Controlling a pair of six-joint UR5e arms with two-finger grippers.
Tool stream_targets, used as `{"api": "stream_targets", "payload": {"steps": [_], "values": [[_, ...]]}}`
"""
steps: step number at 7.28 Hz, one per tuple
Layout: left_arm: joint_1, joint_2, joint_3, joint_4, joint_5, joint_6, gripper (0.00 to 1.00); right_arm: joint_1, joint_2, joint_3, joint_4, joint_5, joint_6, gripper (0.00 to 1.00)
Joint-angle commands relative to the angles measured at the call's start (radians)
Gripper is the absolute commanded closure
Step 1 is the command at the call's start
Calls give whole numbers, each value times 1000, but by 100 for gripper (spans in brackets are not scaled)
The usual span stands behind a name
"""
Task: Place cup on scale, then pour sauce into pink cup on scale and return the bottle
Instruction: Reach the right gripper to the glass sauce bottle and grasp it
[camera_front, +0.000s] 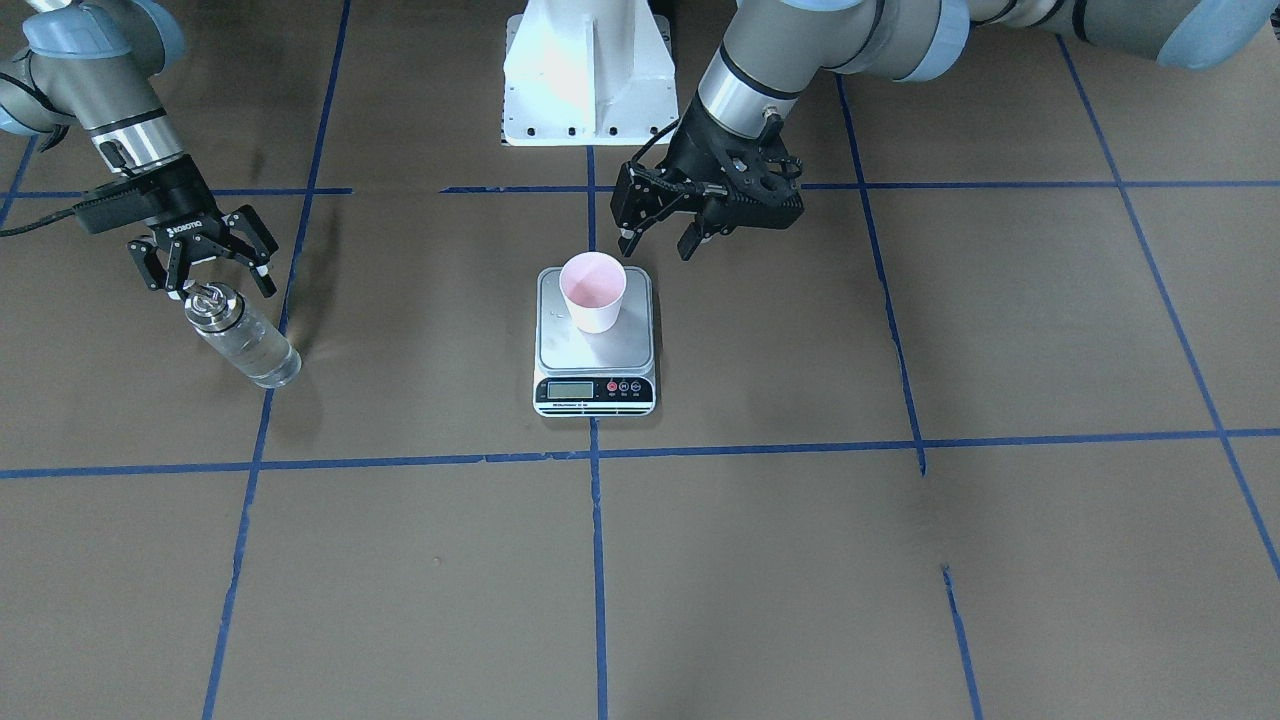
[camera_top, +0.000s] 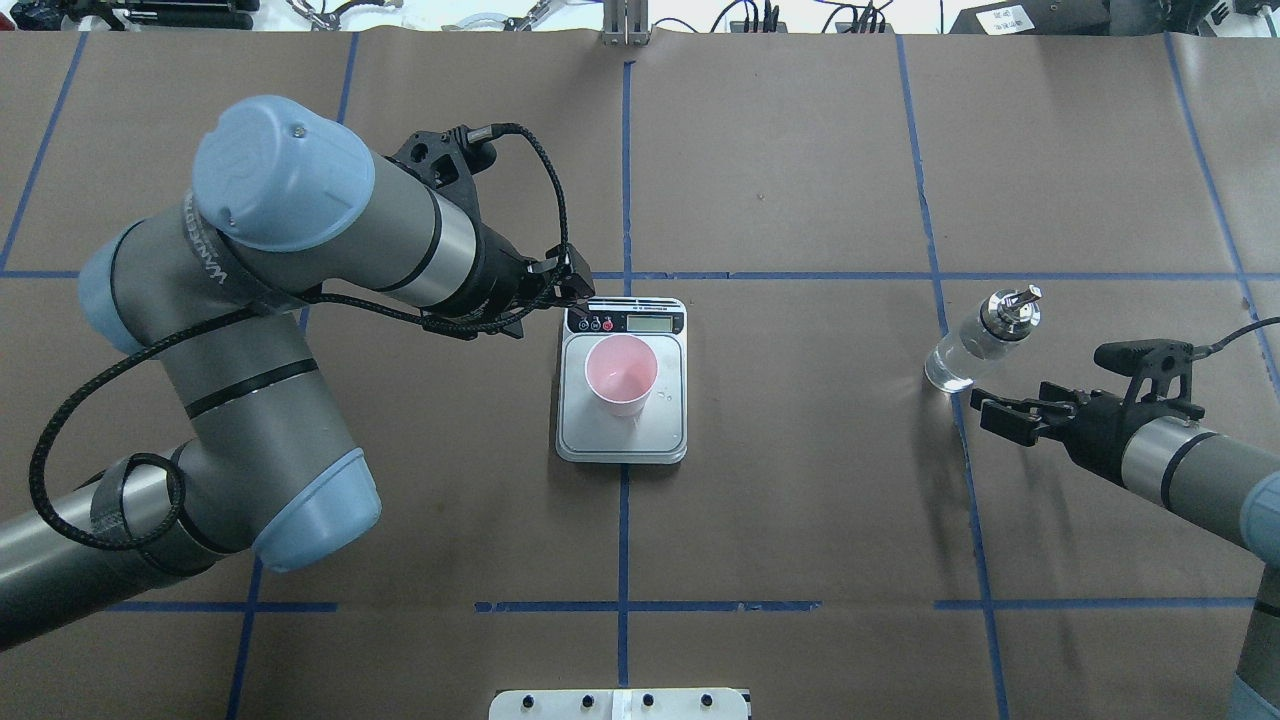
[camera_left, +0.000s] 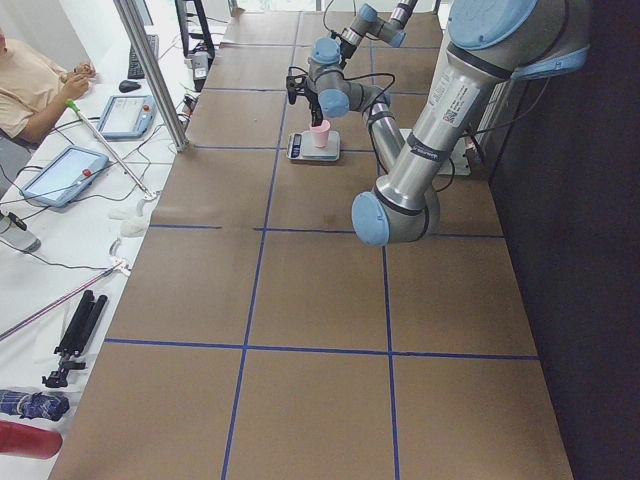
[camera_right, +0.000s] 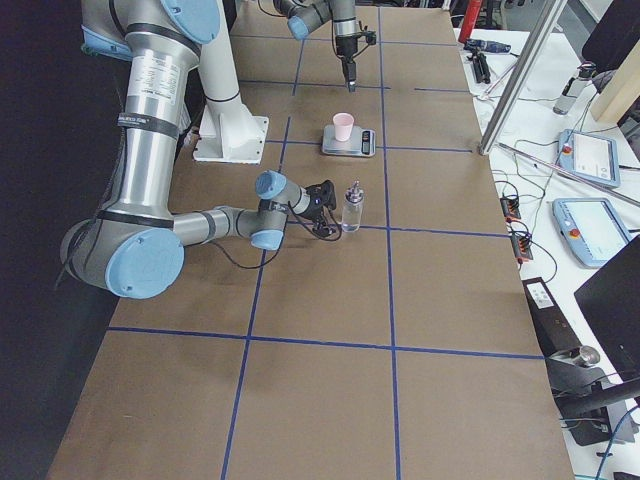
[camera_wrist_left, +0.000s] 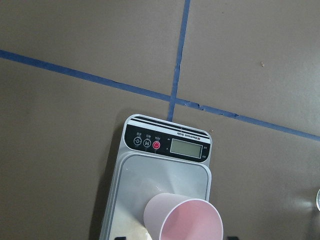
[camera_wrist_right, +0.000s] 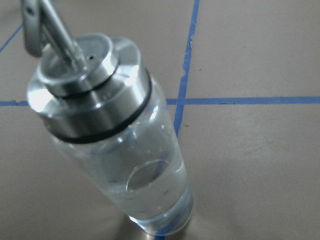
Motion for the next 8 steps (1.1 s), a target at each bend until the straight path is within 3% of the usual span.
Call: {"api": "stream_targets", "payload": {"steps": [1,6,8], "values": [[0,0,2,0,0,0,27,-55,5,36,-53,-130,3,0],[0,0,10,-2,-1,0,23,-77,30,44,-123,-276,-3,0],[0,2,10,-2,0,0,23,-89,91,38,-192,-320,-11,0]]}}
